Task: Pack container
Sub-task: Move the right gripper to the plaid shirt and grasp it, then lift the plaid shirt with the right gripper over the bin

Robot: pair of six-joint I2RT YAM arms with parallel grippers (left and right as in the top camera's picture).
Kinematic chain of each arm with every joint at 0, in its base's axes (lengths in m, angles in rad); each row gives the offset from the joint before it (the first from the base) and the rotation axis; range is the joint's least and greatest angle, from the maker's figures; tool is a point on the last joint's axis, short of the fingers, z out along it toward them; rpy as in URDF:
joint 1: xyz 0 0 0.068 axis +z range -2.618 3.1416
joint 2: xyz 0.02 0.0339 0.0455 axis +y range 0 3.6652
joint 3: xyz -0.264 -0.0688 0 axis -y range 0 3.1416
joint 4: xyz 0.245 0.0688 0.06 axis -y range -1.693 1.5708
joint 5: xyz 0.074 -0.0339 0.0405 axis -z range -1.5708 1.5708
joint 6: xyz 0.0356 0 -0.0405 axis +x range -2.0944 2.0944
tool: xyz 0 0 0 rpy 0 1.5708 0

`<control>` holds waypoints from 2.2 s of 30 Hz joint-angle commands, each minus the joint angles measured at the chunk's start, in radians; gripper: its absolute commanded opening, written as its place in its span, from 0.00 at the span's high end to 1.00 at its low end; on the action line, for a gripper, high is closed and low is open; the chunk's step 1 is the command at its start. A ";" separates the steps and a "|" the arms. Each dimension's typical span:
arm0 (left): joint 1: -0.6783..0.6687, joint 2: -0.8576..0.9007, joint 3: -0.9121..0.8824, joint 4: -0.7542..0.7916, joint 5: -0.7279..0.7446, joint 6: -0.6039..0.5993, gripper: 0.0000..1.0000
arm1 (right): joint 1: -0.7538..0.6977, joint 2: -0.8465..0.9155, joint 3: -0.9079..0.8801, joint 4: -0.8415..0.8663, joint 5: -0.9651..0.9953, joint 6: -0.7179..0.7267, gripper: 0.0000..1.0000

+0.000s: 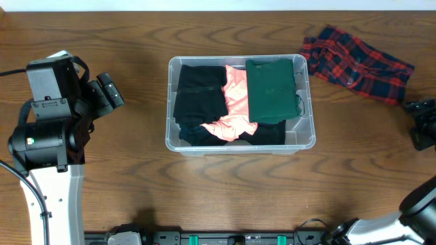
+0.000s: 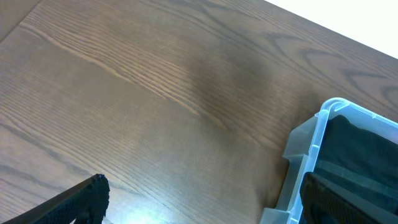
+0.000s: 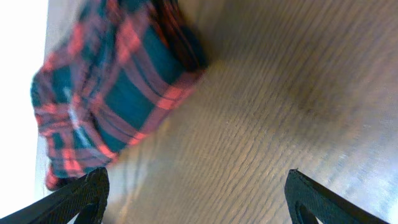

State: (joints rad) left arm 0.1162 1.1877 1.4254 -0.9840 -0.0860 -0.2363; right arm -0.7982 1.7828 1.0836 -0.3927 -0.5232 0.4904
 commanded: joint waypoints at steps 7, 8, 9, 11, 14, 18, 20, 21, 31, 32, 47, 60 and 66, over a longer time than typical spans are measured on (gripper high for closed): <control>0.005 0.002 -0.002 0.000 -0.012 -0.009 0.02 | 0.011 0.182 0.002 0.200 -0.162 0.015 0.14; 0.005 0.002 -0.002 0.000 -0.012 -0.009 0.02 | 0.014 0.196 0.002 0.231 -0.162 0.038 0.15; 0.005 0.002 -0.002 0.000 -0.012 -0.009 0.02 | 0.019 0.207 0.002 0.260 -0.161 0.057 0.15; 0.005 0.002 -0.002 0.000 -0.012 -0.009 0.02 | 0.035 0.233 0.002 0.330 -0.158 0.107 0.16; 0.005 0.002 -0.002 0.000 -0.012 -0.009 0.02 | 0.069 0.271 0.002 0.428 -0.157 0.173 0.17; 0.005 0.002 -0.002 0.000 -0.012 -0.009 0.02 | 0.141 0.335 0.002 0.534 -0.113 0.245 0.19; 0.005 0.002 -0.002 0.000 -0.012 -0.009 0.02 | 0.180 0.372 0.002 0.592 -0.099 0.280 0.23; 0.005 0.002 -0.002 0.000 -0.012 -0.009 0.02 | 0.193 0.383 0.002 0.614 -0.087 0.288 0.28; 0.005 0.002 -0.002 0.000 -0.012 -0.009 0.02 | 0.203 0.332 0.002 0.621 -0.181 0.291 0.99; 0.005 0.002 -0.002 0.000 -0.012 -0.009 0.02 | 0.203 0.310 0.002 0.621 -0.205 0.290 0.99; 0.005 0.002 -0.002 0.000 -0.012 -0.009 0.02 | 0.315 -0.433 0.012 0.583 -0.431 0.424 0.99; 0.005 0.002 -0.002 0.000 -0.012 -0.009 0.02 | 0.543 -0.632 0.332 0.253 -0.279 0.564 0.99; 0.005 0.002 -0.002 0.000 -0.012 -0.009 0.02 | 0.787 -0.562 0.489 0.085 -0.127 0.515 0.99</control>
State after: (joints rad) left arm 0.1162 1.1877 1.4254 -0.9840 -0.0864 -0.2363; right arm -0.1230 1.1854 1.4948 -0.2699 -0.7689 1.0306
